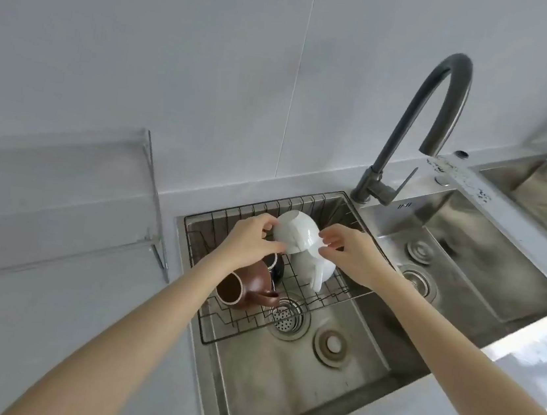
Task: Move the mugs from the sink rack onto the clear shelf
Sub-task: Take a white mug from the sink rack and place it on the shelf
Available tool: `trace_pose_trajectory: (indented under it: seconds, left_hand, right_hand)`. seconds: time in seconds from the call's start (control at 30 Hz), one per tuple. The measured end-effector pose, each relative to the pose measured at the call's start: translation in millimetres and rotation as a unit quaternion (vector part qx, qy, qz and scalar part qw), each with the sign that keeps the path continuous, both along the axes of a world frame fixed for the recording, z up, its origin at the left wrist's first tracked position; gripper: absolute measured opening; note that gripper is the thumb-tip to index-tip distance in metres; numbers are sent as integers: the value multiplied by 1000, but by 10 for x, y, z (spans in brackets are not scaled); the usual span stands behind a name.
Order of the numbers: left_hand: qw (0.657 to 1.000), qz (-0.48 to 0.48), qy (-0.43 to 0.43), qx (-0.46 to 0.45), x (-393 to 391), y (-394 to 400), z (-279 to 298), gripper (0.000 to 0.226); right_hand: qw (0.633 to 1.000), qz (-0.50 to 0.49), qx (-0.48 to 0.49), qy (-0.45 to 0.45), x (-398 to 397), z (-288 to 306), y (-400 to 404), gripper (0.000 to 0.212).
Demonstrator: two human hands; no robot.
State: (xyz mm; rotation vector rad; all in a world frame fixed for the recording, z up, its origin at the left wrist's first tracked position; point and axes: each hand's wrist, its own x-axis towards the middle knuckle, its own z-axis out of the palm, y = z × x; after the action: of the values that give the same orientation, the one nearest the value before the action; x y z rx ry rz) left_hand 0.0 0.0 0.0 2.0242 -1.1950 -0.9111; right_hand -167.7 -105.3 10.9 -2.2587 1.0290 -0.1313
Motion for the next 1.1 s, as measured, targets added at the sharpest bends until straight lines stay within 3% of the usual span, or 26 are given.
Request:
trace_pose_trajectory:
  seconds: [0.2, 0.33, 0.43, 0.5, 0.67, 0.83, 0.97, 1.1]
  left_hand:
    - [998, 34, 27, 54, 186, -422, -361, 68]
    - [996, 26, 23, 88, 271, -636, -563, 73]
    - [995, 11, 23, 100, 302, -759, -697, 63]
    - [994, 1, 40, 102, 312, -817, -778, 73]
    - [993, 11, 89, 82, 311, -910, -901, 81]
    - [995, 42, 74, 51, 243, -922, -881, 81]
    - [995, 64, 79, 11, 211, -873, -839, 61]
    - [993, 74, 88, -40, 232, -787, -596, 73]
  right_hand:
    - [999, -37, -2, 11, 261, -354, -170, 37]
    - [997, -76, -18, 2, 462, -471, -270, 40]
    - [996, -82, -29, 25, 572, -538, -310, 42]
    - [995, -73, -40, 47, 617, -587, -324, 40]
    - [992, -80, -76, 56, 690, -692, -337, 28]
    - [994, -98, -47, 31, 715, -754, -331, 24]
    - [992, -126, -4, -11, 660, -667, -311, 28]
    - [992, -123, -12, -41, 632, -426, -246, 32]
